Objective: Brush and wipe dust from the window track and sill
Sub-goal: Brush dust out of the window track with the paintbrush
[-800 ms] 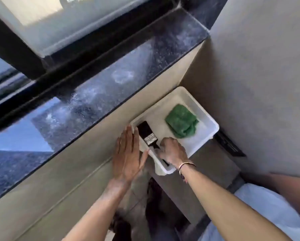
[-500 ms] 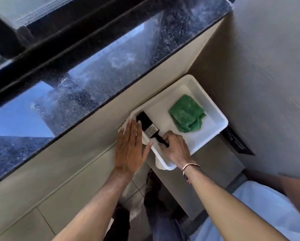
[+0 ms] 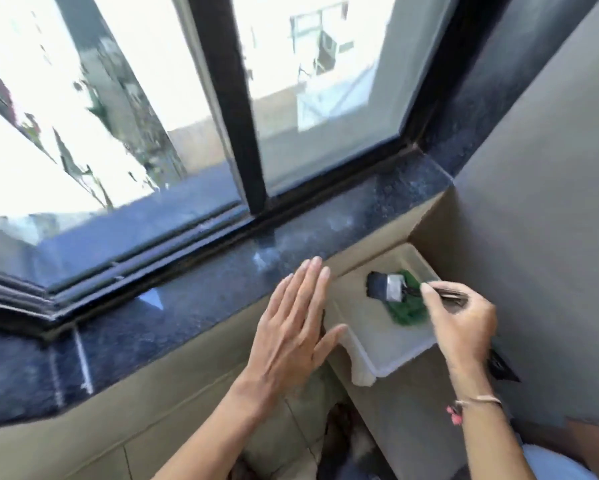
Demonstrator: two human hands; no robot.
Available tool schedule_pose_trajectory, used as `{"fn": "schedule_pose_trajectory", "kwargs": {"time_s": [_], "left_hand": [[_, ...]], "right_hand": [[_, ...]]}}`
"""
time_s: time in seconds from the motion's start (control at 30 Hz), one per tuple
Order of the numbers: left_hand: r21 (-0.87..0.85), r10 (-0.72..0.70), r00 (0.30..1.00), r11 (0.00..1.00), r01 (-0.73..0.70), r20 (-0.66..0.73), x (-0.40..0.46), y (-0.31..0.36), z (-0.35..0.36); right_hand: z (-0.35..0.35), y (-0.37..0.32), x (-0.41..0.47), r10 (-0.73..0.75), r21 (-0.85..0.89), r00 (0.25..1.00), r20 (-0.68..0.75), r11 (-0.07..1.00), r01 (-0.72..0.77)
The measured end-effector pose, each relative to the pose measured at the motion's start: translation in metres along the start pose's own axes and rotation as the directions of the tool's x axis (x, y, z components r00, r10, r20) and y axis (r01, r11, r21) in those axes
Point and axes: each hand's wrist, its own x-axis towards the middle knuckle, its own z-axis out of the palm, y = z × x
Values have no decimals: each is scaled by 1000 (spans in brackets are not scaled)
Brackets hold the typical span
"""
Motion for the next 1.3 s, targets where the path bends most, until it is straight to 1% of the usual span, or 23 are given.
{"fn": "schedule_pose_trajectory", "kwargs": {"time_s": [0.07, 0.13, 0.2, 0.27, 0.43, 0.47, 0.5, 0.53, 0.6, 0.63, 0.7, 0.73, 0.77, 0.8, 0.87, 0.9, 0.97, 1.03, 1.1, 1.17, 1.2, 1.23, 1.3], "left_hand": [[55, -91, 994, 994, 94, -59, -8, -36, -46], [112, -243, 968, 962, 248, -59, -21, -79, -83], [149, -378, 926, 915, 376, -15, -38, -120, -109], [197, -442, 895, 884, 424, 54, -55, -156, -124], [232, -541, 826, 833, 502, 160, -72, -208, -133], [228, -547, 820, 831, 507, 172, -73, -212, -130], [224, -551, 813, 830, 511, 188, -74, -215, -126], [221, -555, 808, 829, 514, 199, -74, -217, -121], [235, -561, 792, 826, 513, 241, -75, -221, -114], [246, -562, 783, 825, 509, 267, -76, -222, -113], [254, -564, 780, 824, 507, 272, -77, -225, -113], [255, -565, 783, 822, 509, 259, -78, -226, -113], [256, -569, 785, 819, 514, 246, -80, -227, -114], [254, -576, 784, 814, 523, 233, -82, -228, -114], [250, -585, 776, 808, 534, 236, -84, -228, -114], [252, -586, 771, 808, 533, 249, -85, -228, -114], [256, -582, 770, 811, 526, 261, -85, -228, -114], [263, -583, 772, 809, 525, 252, -84, -228, -113], [269, -586, 770, 807, 526, 253, -83, -228, -113], [279, -583, 773, 808, 520, 249, -83, -229, -111], [283, -582, 775, 808, 517, 245, -83, -229, -110], [286, -580, 777, 809, 514, 244, -83, -230, -109], [290, -577, 779, 811, 508, 248, -83, -231, -108]], "right_hand": [[-3, -42, -12, 36, 248, 999, 26, 968, -41], [7, -85, -27, 23, 433, 995, 93, 899, -61], [31, -125, -46, -39, 539, 983, 180, 840, -66], [68, -165, -67, -110, 566, 961, 253, 822, -55], [175, -243, -108, -335, 418, 863, 379, 894, 164], [193, -252, -110, -369, 339, 841, 396, 910, 239], [208, -259, -110, -416, 204, 814, 406, 909, 363], [219, -264, -108, -458, 52, 778, 430, 873, 485], [228, -270, -105, -511, -157, 723, 465, 756, 635], [229, -271, -102, -549, -215, 704, 451, 698, 683], [225, -272, -97, -677, -252, 652, 342, 602, 758], [223, -273, -97, -723, -229, 630, 283, 587, 777], [223, -275, -98, -736, -168, 630, 247, 608, 776], [224, -277, -100, -722, -93, 648, 243, 648, 756], [230, -277, -103, -643, -15, 699, 314, 732, 681], [233, -275, -104, -608, -33, 706, 363, 749, 661], [235, -268, -102, -601, -131, 696, 394, 712, 690], [229, -264, -95, -661, -205, 680, 317, 653, 730], [221, -261, -93, -726, -155, 655, 208, 637, 755], [220, -261, -99, -713, 9, 680, 171, 691, 723], [222, -259, -102, -684, 78, 704, 190, 725, 684], [225, -257, -104, -649, 102, 726, 227, 757, 645], [230, -249, -105, -621, 35, 731, 285, 768, 639]]}}
